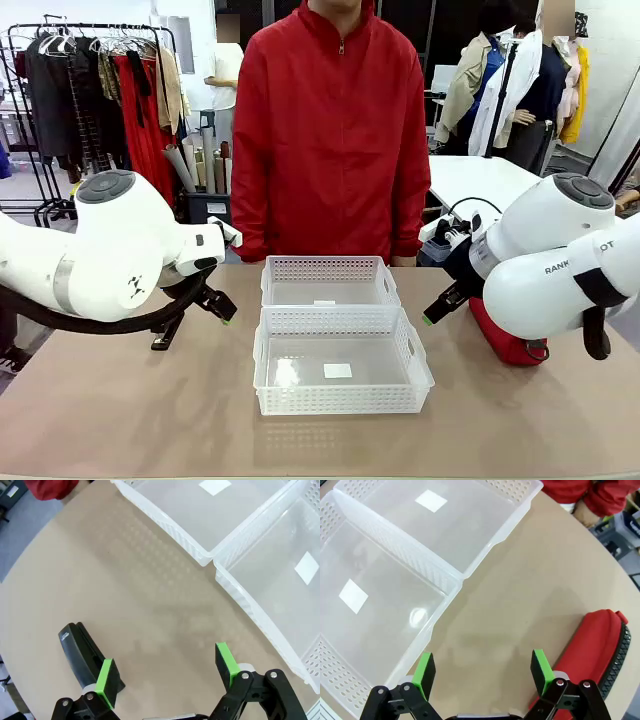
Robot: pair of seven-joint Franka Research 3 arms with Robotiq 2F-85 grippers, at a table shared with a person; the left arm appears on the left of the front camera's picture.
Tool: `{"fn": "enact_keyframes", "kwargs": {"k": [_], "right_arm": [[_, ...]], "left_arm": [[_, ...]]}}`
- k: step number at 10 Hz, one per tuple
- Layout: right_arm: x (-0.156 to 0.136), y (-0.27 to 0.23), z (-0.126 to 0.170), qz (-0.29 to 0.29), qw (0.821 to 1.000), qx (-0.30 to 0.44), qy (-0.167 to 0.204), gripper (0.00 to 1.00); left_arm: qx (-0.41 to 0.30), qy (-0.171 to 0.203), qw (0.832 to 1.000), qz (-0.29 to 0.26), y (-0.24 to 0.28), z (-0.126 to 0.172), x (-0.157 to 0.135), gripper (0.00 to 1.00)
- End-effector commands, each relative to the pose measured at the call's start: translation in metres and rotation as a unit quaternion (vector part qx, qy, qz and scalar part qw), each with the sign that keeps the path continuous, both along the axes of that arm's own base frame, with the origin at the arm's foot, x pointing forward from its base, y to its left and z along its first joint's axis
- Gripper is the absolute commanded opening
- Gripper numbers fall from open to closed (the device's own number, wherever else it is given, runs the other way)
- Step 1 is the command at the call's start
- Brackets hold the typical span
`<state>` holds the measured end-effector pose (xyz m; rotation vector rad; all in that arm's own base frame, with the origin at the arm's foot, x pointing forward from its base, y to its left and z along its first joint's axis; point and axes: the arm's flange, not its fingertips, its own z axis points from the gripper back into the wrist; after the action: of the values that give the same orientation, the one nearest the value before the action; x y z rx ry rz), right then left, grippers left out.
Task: Distribute items into two baskets.
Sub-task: Pick up the Pencil pouch that the person points to.
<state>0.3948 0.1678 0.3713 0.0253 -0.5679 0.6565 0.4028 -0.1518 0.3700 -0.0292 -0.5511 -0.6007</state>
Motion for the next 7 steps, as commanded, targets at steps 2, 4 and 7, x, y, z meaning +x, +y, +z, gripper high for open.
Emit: {"fn": "enact_keyframes", "kwargs": {"k": [2,4,7], "right_arm": [[0.0000,0.0000,0.0000,0.000,1.000,0.000,0.000,1.00],[0.0000,0.0000,0.0000,0.000,1.000,0.000,0.000,1.00],[0.0000,0.0000,0.0000,0.000,1.000,0.000,0.000,1.00]], "left_arm": [[0.000,0.000,1.000,0.000,0.0000,0.0002,-0.0001,1.00],[0.000,0.000,1.000,0.000,0.0000,0.0002,-0.0001,1.00],[0.000,0.000,1.000,0.000,0.0000,0.0002,-0.0001,1.00]]}}
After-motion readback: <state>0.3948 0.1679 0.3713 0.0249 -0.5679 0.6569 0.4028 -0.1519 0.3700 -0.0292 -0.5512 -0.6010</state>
